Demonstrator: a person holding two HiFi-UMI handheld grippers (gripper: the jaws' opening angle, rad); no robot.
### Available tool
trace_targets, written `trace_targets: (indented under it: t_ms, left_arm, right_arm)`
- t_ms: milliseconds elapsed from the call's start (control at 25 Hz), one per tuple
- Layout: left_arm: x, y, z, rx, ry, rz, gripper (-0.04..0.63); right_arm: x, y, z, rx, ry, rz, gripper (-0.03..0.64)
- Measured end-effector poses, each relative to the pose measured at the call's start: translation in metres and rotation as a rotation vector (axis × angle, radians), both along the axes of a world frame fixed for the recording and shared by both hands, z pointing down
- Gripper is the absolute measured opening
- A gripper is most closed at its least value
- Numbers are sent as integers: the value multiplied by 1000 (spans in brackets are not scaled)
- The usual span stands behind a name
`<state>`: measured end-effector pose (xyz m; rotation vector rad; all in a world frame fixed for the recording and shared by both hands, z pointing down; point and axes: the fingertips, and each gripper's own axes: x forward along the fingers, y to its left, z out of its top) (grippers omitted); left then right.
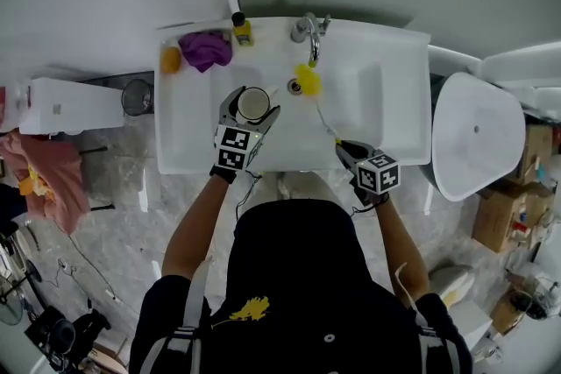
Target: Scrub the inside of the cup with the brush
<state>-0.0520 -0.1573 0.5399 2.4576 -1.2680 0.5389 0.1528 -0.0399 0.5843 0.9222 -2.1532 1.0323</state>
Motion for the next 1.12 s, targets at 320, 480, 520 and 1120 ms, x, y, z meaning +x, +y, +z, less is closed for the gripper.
trace_targets:
  t_ms: [320, 480, 520, 1120]
  left_arm:
    - [12, -2, 11, -29, 33, 0, 417]
    - [19, 4, 12, -21, 21, 23, 417]
    - [21, 5, 13, -20, 17, 28, 417]
    - [31, 6, 45, -58, 30, 30, 417]
  right_arm:
    - [16, -43, 83, -260, -104, 434, 69]
    - [16, -55, 127, -341, -45, 433, 67]
    - [15, -54, 136, -359, -26, 415, 67]
    - [19, -47, 211, -551, 261, 259, 71]
